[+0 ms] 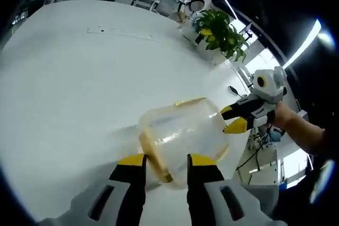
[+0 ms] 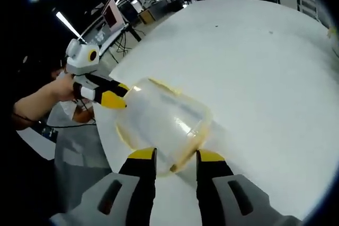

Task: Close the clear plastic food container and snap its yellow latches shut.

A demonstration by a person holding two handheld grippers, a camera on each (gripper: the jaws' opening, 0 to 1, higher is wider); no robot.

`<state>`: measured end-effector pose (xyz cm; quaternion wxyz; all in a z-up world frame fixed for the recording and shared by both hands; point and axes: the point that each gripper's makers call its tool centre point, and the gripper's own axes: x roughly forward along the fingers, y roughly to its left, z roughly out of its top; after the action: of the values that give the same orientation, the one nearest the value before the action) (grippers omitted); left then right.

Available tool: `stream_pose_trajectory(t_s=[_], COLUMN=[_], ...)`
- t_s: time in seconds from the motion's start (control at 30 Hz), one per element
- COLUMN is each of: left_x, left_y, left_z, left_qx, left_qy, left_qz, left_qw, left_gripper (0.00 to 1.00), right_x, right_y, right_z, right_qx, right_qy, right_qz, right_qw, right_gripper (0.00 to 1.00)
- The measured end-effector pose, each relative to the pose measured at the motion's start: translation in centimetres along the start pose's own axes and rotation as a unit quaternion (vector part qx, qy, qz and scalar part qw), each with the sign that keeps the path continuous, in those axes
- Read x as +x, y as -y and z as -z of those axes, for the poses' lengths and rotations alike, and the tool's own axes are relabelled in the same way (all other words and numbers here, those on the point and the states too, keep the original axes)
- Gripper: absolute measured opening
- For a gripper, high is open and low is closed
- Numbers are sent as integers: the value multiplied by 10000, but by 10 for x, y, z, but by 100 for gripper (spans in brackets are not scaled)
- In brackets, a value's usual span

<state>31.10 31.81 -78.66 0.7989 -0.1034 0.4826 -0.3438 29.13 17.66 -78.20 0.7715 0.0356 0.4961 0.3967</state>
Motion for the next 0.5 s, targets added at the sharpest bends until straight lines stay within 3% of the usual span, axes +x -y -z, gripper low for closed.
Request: stream_pose_trajectory(t_s=[0.17,0.23,0.3,0.43,0.5], left_x=[-4,-6,-8,-12,-12], left_y=[-2,-4,-6,-2,7], left_z=[-5,-7,-12,-19,-22], left_qx=[887,1248,1724,2693,3116], left_qy=[-56,-121,-159,-281,-327], left_qz=[-245,-408,-577,-761,-719], left_qw=[9957,9913,9832,9596,9469], left_gripper=[28,32,36,34,35], right_x=[-1,-1,-2,-7,-8], right_y=[-3,0,-3,7,4], right_z=[-1,-4,-4,-14,-18], right_qx=[-146,-536,-841,-1740,-1750], right_qy=[27,-47,-189,-421,-488], right_qz=[184,331,355,656,553], right_qw=[9997,9980,9956,9816,9818], right_gripper=[27,29,28,30,31])
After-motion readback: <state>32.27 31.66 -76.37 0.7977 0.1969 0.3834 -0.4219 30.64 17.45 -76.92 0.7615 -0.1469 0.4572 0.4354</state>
